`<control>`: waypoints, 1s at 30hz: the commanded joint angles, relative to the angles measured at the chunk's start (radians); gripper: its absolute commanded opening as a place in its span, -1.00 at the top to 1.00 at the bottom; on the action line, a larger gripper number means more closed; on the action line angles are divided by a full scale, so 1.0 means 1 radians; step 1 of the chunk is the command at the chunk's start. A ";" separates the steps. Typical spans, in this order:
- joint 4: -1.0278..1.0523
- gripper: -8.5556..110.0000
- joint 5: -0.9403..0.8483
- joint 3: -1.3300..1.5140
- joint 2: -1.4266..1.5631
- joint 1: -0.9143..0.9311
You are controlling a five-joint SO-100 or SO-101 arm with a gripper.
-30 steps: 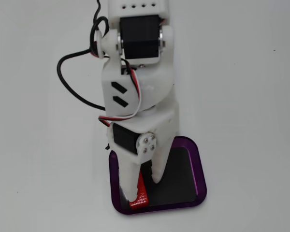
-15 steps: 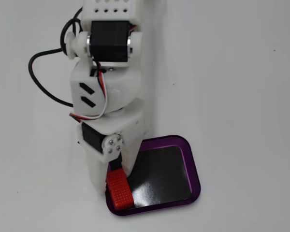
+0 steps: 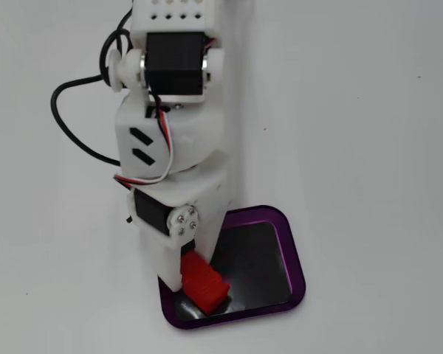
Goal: Remove the cube from the box.
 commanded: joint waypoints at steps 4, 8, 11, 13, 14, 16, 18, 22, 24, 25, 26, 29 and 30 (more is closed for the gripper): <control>-0.012 0.87 -0.083 -0.011 0.057 0.000; 0.000 0.87 -0.160 -0.011 0.072 -0.003; 0.087 0.87 -0.258 -0.058 0.124 -0.008; 0.137 0.87 -0.324 -0.106 0.195 -0.026; 0.161 0.87 -0.364 -0.114 0.230 -0.032; 0.189 0.87 -0.430 -0.114 0.304 -0.035; 0.195 0.87 -0.466 -0.109 0.379 -0.044; 0.192 0.87 -0.531 0.055 0.538 -0.089; 0.186 0.87 -0.561 0.206 0.617 -0.130; 0.169 0.87 -0.577 0.287 0.653 -0.149; 0.140 0.87 -0.591 0.370 0.693 -0.167; 0.000 0.87 -0.606 0.649 0.833 -0.201; -0.057 0.87 -0.606 0.749 0.887 -0.210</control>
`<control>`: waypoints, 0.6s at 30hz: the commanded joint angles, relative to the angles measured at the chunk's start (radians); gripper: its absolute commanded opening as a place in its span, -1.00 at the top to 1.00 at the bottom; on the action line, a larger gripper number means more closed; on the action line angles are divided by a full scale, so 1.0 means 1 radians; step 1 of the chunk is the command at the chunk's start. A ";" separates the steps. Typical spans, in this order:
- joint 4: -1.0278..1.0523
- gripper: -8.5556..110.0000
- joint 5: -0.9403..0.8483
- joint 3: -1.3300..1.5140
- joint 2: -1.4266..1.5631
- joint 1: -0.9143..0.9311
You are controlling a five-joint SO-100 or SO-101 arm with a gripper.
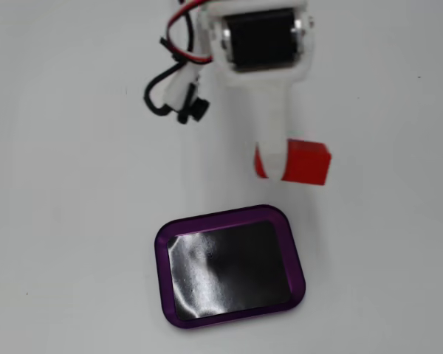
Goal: Remove the cube from the box.
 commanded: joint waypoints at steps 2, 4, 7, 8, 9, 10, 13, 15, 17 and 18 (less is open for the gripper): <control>-0.230 0.87 0.002 0.437 0.278 -0.023; -0.347 0.87 0.005 0.615 0.397 -0.021; -0.453 0.87 0.006 0.831 0.574 -0.011; -0.479 0.87 0.006 0.894 0.629 -0.011; -0.503 0.87 0.008 0.957 0.684 -0.011; -0.523 0.87 0.006 1.015 0.736 -0.009; -0.578 0.87 -0.008 1.189 0.864 -0.005; -0.614 0.87 -0.011 1.301 0.943 -0.005; -0.649 0.86 -0.012 1.396 0.994 0.008; -0.669 0.86 -0.012 1.433 1.015 0.032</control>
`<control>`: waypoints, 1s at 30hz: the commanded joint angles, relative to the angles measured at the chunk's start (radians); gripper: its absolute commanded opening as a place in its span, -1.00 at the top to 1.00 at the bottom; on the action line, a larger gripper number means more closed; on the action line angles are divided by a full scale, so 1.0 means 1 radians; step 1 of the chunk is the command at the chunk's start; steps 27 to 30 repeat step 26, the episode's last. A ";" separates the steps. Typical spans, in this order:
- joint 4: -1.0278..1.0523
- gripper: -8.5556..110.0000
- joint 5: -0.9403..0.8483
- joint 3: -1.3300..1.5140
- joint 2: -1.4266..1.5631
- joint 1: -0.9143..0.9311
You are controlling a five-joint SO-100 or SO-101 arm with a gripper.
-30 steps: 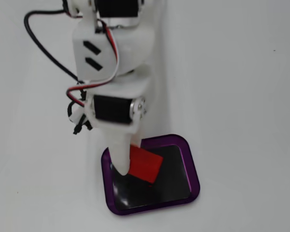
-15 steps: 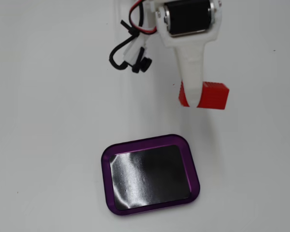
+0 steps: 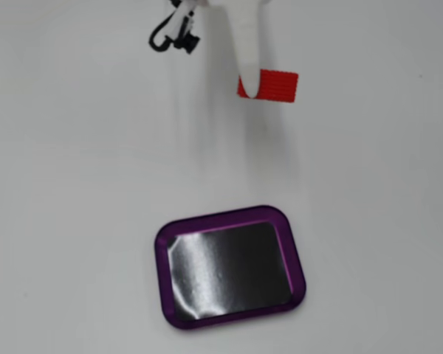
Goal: Remove the cube from the box.
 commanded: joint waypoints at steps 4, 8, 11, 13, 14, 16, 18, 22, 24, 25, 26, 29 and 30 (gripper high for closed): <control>-0.141 0.86 -0.009 0.192 0.118 0.129; -0.160 0.81 -0.008 0.213 0.120 0.158; -0.155 0.73 0.000 0.229 0.130 0.158; -0.147 0.67 0.006 0.235 0.132 0.156; -0.146 0.65 0.008 0.236 0.132 0.155; -0.146 0.61 0.008 0.236 0.132 0.155; -0.146 0.60 0.008 0.236 0.132 0.156; -0.144 0.60 0.008 0.227 0.133 0.156; -0.114 0.60 0.008 0.222 0.135 0.155; -0.086 0.59 0.008 0.218 0.137 0.155; -0.057 0.59 0.008 0.199 0.143 0.144; -0.057 0.59 0.008 0.199 0.143 0.144; -0.057 0.59 0.008 0.199 0.143 0.144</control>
